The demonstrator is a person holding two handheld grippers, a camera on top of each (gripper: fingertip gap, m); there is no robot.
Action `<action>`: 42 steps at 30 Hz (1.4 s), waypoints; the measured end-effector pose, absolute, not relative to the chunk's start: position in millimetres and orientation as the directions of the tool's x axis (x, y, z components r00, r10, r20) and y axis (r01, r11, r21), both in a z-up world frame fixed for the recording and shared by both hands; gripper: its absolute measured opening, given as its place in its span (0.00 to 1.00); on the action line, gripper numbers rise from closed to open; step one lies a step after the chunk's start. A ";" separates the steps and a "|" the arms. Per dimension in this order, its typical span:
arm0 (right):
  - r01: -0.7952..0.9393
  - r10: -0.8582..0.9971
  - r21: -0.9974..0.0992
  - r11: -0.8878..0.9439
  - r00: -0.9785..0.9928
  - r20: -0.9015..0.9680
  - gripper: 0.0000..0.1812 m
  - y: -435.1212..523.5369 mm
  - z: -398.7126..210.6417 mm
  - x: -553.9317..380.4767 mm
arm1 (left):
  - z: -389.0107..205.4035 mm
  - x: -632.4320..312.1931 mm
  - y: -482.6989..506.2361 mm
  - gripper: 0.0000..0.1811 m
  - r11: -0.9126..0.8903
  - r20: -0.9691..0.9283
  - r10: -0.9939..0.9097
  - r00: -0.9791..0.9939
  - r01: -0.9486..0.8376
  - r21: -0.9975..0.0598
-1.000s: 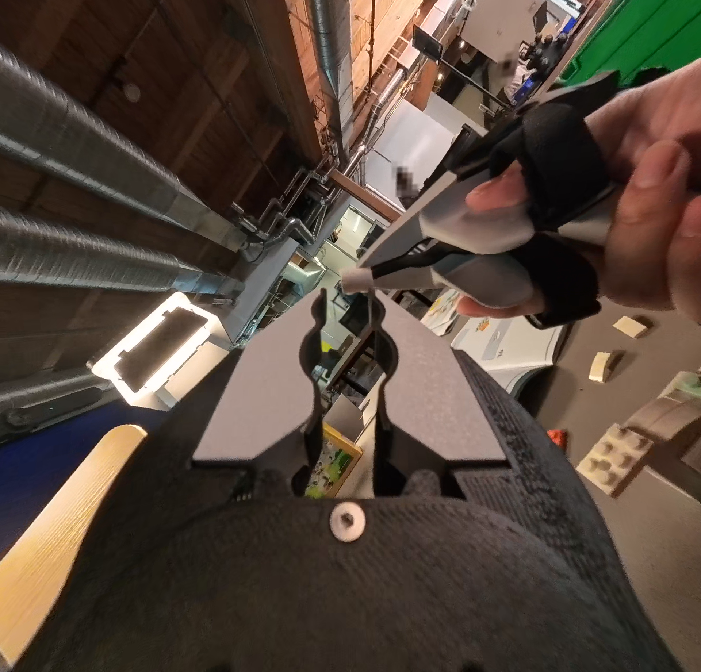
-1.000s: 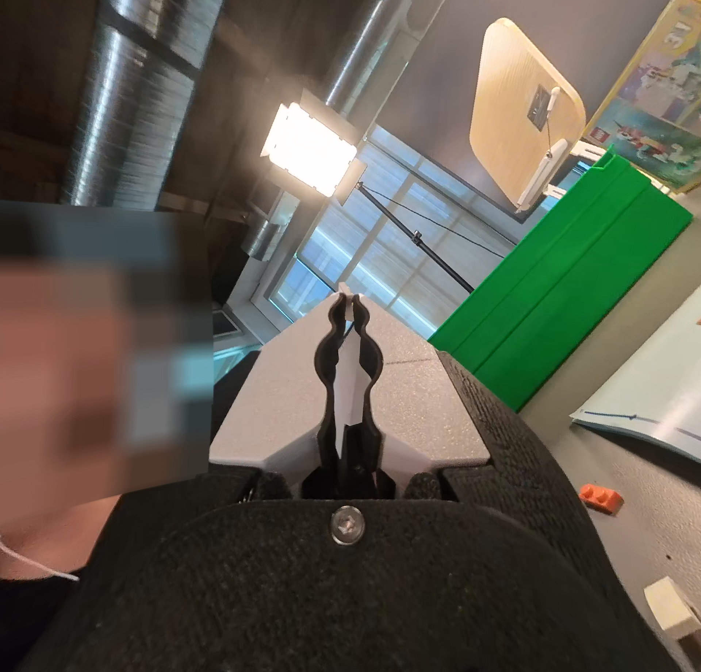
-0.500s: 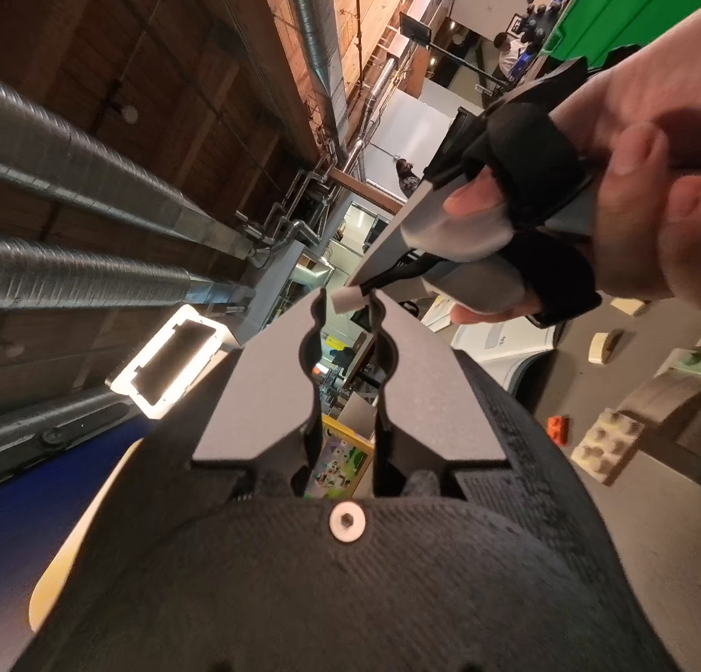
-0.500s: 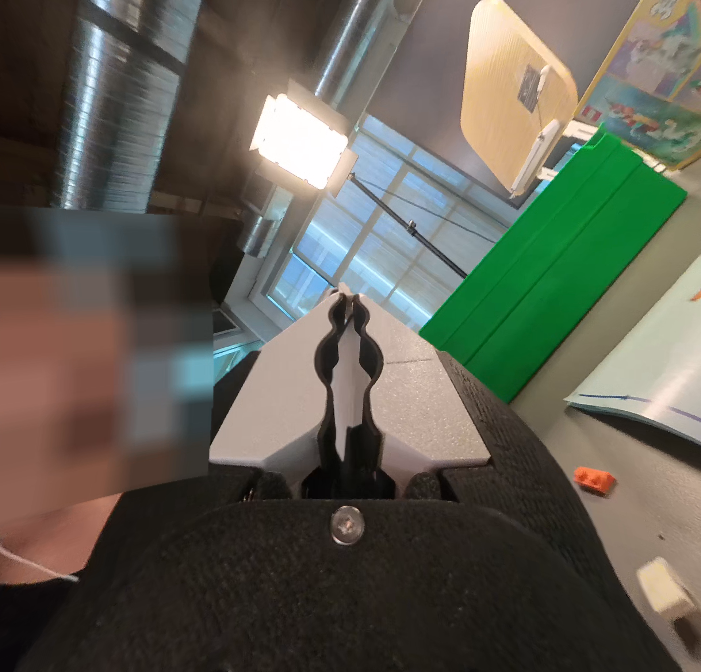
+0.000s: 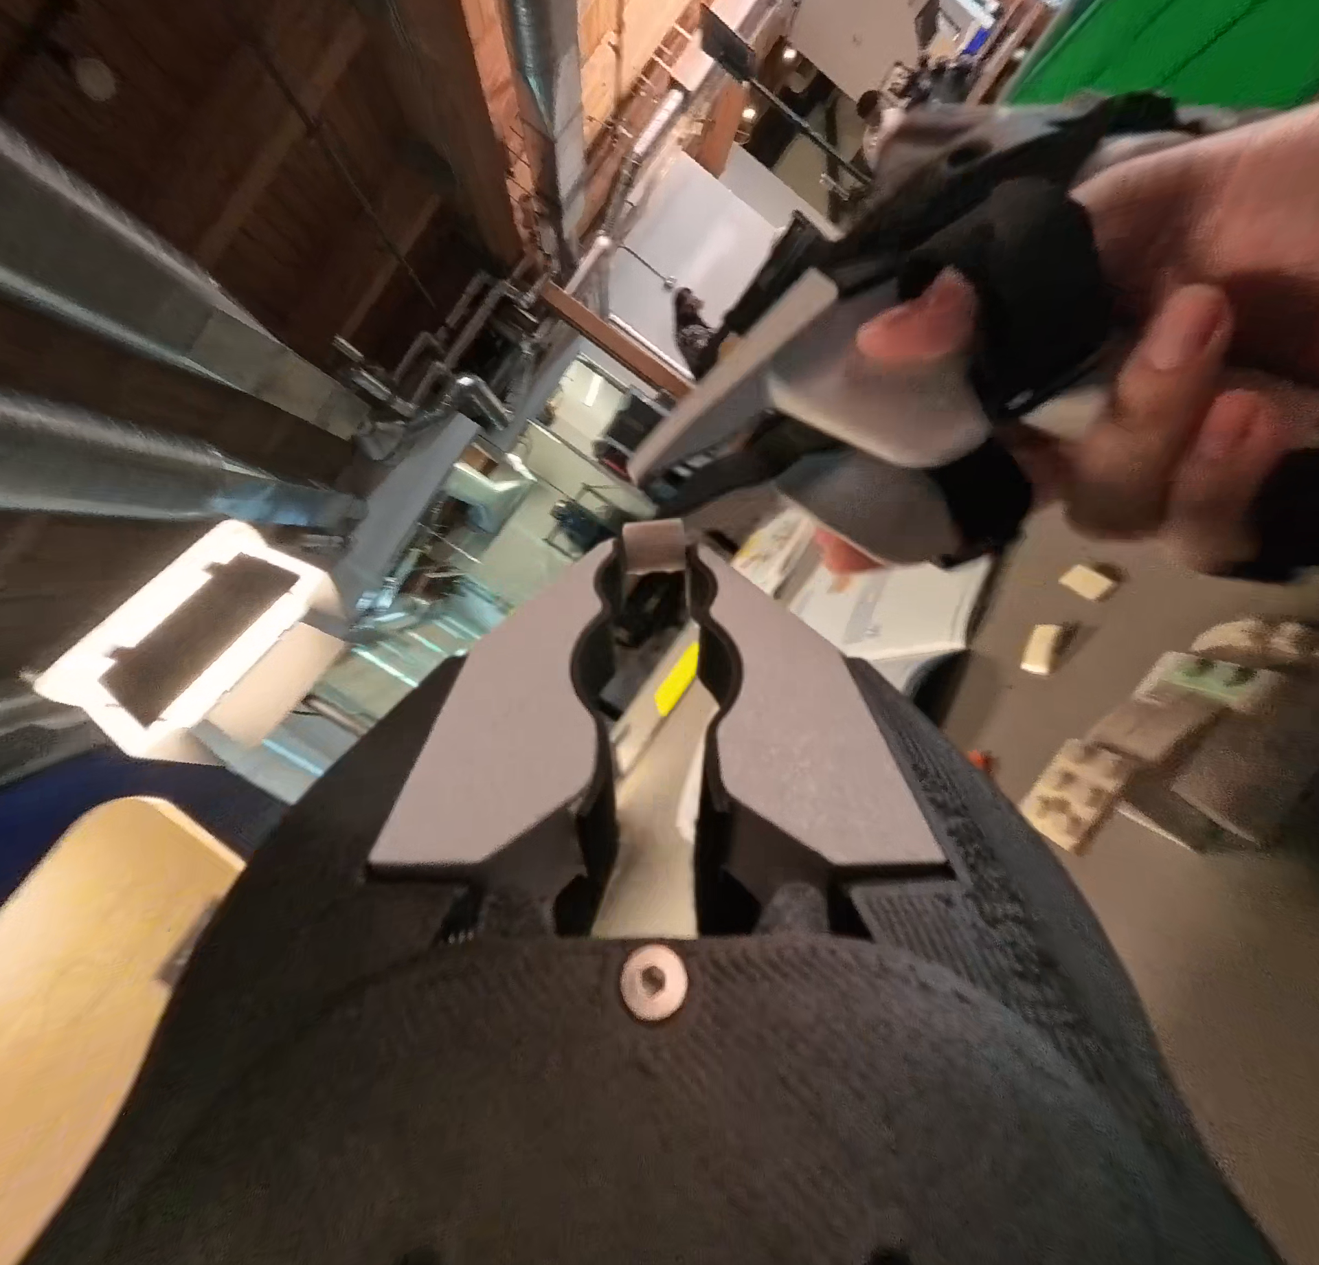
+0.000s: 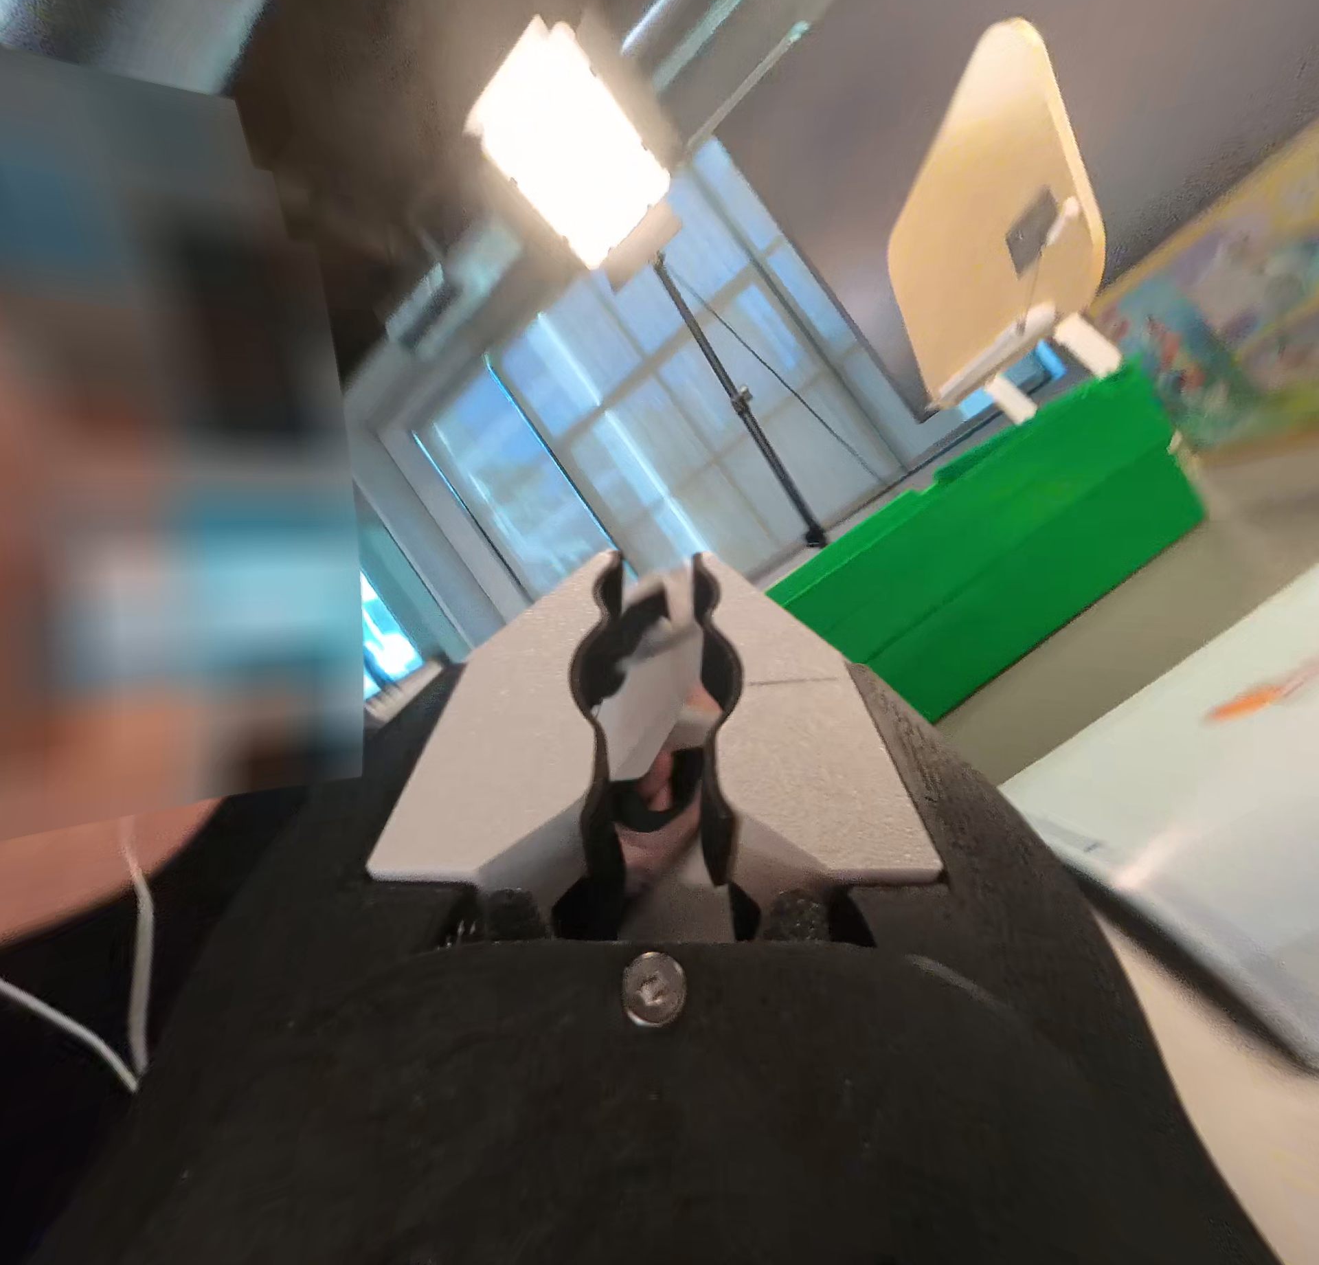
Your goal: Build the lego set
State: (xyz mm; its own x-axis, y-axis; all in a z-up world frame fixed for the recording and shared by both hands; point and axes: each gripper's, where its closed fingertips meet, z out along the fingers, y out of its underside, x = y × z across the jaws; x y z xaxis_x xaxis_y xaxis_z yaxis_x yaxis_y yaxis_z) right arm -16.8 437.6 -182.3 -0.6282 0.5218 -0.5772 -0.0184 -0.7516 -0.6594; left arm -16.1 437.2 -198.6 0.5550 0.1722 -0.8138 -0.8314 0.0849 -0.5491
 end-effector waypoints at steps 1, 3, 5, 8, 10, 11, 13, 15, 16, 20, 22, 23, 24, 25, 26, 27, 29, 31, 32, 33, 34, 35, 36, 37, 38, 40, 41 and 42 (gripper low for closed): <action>-0.049 0.574 -0.704 -0.709 -0.620 -0.534 0.11 439.9 -179.2 -13.6 | -203.9 -15.9 435.0 0.09 0.078 -0.799 0.122 0.589 -0.808 -0.584; -0.118 0.704 -0.798 -0.591 -0.558 -0.439 0.11 448.6 -179.5 -10.2 | -218.9 -18.3 428.5 0.09 0.033 -0.752 0.011 0.659 -0.752 -0.659; -0.141 0.828 -0.894 -0.426 -0.459 -0.322 0.11 457.8 -187.8 -10.7 | -239.9 -21.2 417.3 0.09 -0.046 -0.680 -0.118 0.723 -0.688 -0.724; -0.038 0.937 -0.994 -0.105 -0.337 -0.086 0.11 462.8 -215.8 -15.3 | -262.0 -28.6 391.6 0.09 -0.165 -0.535 -0.229 0.813 -0.574 -0.802; 0.069 0.940 -0.995 0.074 -0.338 0.047 0.10 457.7 -238.4 -16.7 | -272.8 -32.0 376.5 0.09 -0.239 -0.424 -0.286 0.859 -0.493 -0.837; 0.122 0.929 -0.983 0.138 -0.360 0.086 0.09 453.1 -249.3 -16.8 | -278.1 -31.2 370.3 0.09 -0.271 -0.360 -0.326 0.874 -0.451 -0.850; 0.224 0.902 -0.943 0.248 -0.408 0.140 0.09 445.9 -272.0 -16.1 | -285.1 -32.6 363.7 0.09 -0.321 -0.237 -0.373 0.897 -0.365 -0.874; 0.295 0.882 -0.895 0.334 -0.434 0.186 0.09 444.6 -289.0 -17.0 | -292.3 -35.2 362.1 0.09 -0.356 -0.154 -0.409 0.899 -0.313 -0.881; 0.324 0.873 -0.873 0.365 -0.443 0.201 0.09 445.5 -295.2 -18.3 | -295.4 -35.8 362.4 0.09 -0.368 -0.128 -0.425 0.896 -0.300 -0.880; 0.448 0.847 -0.795 0.409 -0.510 0.149 0.11 446.4 -313.8 -20.6 | -290.2 -26.1 362.8 0.09 -0.326 -0.059 -0.515 0.855 -0.259 -0.909; 0.479 0.830 -0.771 0.421 -0.546 0.114 0.12 445.8 -317.5 -21.8 | -287.1 -22.4 362.2 0.09 -0.313 -0.028 -0.550 0.835 -0.237 -0.920; 0.492 0.819 -0.755 0.433 -0.565 0.102 0.12 445.4 -319.3 -22.2 | -287.0 -20.1 360.8 0.09 -0.314 -0.010 -0.571 0.821 -0.230 -0.921; 0.504 0.806 -0.735 0.453 -0.584 0.096 0.13 445.2 -321.7 -22.4 | -286.2 -19.8 360.3 0.09 -0.315 0.004 -0.579 0.816 -0.219 -0.924; 0.510 0.790 -0.714 0.480 -0.606 0.098 0.12 445.2 -324.5 -22.5 | -284.5 -19.2 359.3 0.09 -0.310 0.019 -0.590 0.807 -0.205 -0.928; 0.508 0.772 -0.696 0.506 -0.627 0.104 0.11 445.0 -326.8 -22.8 | -282.3 -18.5 357.8 0.09 -0.304 0.035 -0.602 0.798 -0.189 -0.934; 0.510 0.761 -0.687 0.518 -0.641 0.098 0.11 444.2 -328.3 -23.3 | -279.8 -18.3 356.5 0.09 -0.297 0.050 -0.612 0.789 -0.171 -0.939; 0.523 0.752 -0.689 0.502 -0.657 0.050 0.11 440.3 -328.7 -24.6 | -275.2 -21.3 356.4 0.09 -0.293 0.085 -0.610 0.788 -0.125 -0.948; 0.524 0.747 -0.687 0.503 -0.663 0.041 0.11 439.5 -329.3 -26.5 | -272.3 -22.7 355.9 0.09 -0.297 0.121 -0.617 0.778 -0.088 -0.951; 0.528 0.746 -0.681 0.508 -0.665 0.041 0.10 440.1 -330.3 -26.8 | -271.5 -24.1 356.5 0.09 -0.302 0.137 -0.614 0.777 -0.071 -0.951; 0.531 0.747 -0.680 0.505 -0.664 0.036 0.09 440.0 -330.7 -27.4 | -270.9 -24.8 356.7 0.09 -0.307 0.151 -0.614 0.775 -0.058 -0.950; 0.532 0.749 -0.683 0.501 -0.662 0.034 0.08 439.7 -330.8 -28.2 | -270.6 -25.5 356.9 0.09 -0.311 0.162 -0.613 0.773 -0.049 -0.949; 0.531 0.750 -0.684 0.500 -0.661 0.035 0.07 439.8 -330.8 -28.6 | -270.6 -25.8 357.2 0.09 -0.314 0.168 -0.613 0.772 -0.043 -0.948; 0.532 0.751 -0.684 0.499 -0.659 0.036 0.07 439.9 -330.9 -28.8 | -270.6 -25.4 357.0 0.09 -0.316 0.171 -0.616 0.769 -0.043 -0.948; 0.533 0.753 -0.685 0.497 -0.657 0.036 0.07 440.1 -330.8 -29.0 | -270.9 -25.2 356.7 0.09 -0.316 0.169 -0.617 0.768 -0.045 -0.948; 0.535 0.757 -0.686 0.493 -0.653 0.035 0.08 440.6 -330.8 -29.3 | -271.1 -24.6 356.6 0.09 -0.316 0.166 -0.619 0.767 -0.049 -0.948; 0.556 0.774 -0.685 0.470 -0.633 0.017 0.10 442.1 -331.0 -30.3 | -271.7 -23.9 356.3 0.09 -0.316 0.162 -0.622 0.766 -0.056 -0.947; 0.573 0.786 -0.686 0.448 -0.618 -0.003 0.10 441.9 -331.1 -30.8 | -272.1 -23.8 356.3 0.09 -0.317 0.161 -0.622 0.766 -0.058 -0.947; 0.587 0.796 -0.690 0.423 -0.605 -0.027 0.10 440.5 -330.9 -31.2 | -272.3 -23.6 356.4 0.09 -0.319 0.162 -0.623 0.765 -0.059 -0.946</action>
State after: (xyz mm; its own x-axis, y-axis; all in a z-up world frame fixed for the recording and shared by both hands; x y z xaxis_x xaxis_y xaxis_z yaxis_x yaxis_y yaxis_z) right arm -31.2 440.5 -330.9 -0.6050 0.7958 -0.0266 0.5870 0.4231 -0.6903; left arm -23.6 356.4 -272.3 0.7655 -0.6228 0.1617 -0.0593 -0.3186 -0.9460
